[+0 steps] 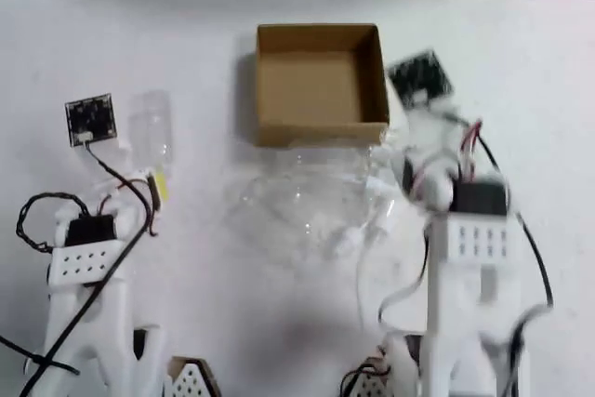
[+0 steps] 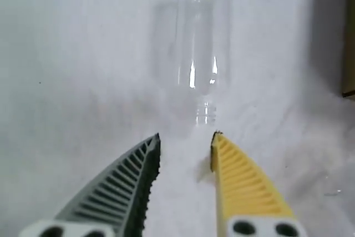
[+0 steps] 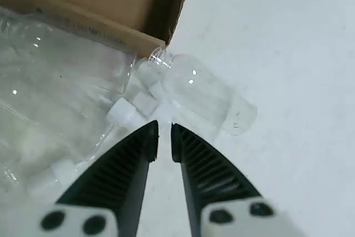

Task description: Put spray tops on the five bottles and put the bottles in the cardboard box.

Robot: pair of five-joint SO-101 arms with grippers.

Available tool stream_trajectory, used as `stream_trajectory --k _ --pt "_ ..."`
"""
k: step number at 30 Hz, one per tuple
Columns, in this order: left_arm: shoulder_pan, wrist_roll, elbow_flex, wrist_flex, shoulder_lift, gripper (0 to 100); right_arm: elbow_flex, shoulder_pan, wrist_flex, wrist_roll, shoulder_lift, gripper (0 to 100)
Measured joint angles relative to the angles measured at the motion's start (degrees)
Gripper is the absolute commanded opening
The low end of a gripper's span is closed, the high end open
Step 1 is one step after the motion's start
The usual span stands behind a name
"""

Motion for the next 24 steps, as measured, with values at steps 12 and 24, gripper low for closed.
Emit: stream_trajectory --k 12,24 --pt "0.0 -1.0 0.5 -0.5 0.0 16 -34.5 -3.3 1.8 -9.6 38.7 18.3" --pt "0.0 -1.0 0.5 -0.6 0.5 16 -70.9 -3.7 4.6 -10.0 77.5 18.4"
